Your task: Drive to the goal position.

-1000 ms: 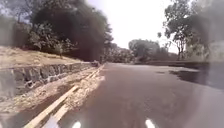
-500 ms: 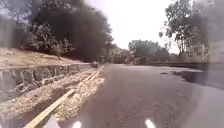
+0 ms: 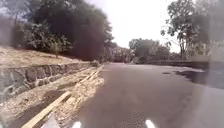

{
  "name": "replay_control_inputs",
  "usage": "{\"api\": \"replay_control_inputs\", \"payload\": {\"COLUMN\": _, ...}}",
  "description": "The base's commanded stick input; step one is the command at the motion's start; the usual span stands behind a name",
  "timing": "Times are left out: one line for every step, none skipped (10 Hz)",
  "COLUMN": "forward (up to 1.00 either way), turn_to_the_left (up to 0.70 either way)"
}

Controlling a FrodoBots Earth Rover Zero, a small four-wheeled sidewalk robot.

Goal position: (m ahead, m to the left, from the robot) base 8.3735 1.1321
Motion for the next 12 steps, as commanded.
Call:
{"api": "replay_control_inputs", "payload": {"forward": 0.50, "turn_to_the_left": 0.00}}
{"api": "replay_control_inputs", "payload": {"forward": 0.50, "turn_to_the_left": 0.00}}
{"api": "replay_control_inputs", "payload": {"forward": 0.50, "turn_to_the_left": 0.25}}
{"api": "replay_control_inputs", "payload": {"forward": 0.50, "turn_to_the_left": 0.25}}
{"api": "replay_control_inputs", "payload": {"forward": 0.50, "turn_to_the_left": 0.25}}
{"api": "replay_control_inputs", "payload": {"forward": 0.50, "turn_to_the_left": 0.25}}
{"api": "replay_control_inputs", "payload": {"forward": 0.50, "turn_to_the_left": 0.25}}
{"api": "replay_control_inputs", "payload": {"forward": 0.50, "turn_to_the_left": 0.00}}
{"api": "replay_control_inputs", "payload": {"forward": 0.50, "turn_to_the_left": 0.00}}
{"api": "replay_control_inputs", "payload": {"forward": 0.50, "turn_to_the_left": 0.00}}
{"api": "replay_control_inputs", "payload": {"forward": 0.50, "turn_to_the_left": 0.00}}
{"api": "replay_control_inputs", "payload": {"forward": 0.50, "turn_to_the_left": 0.00}}
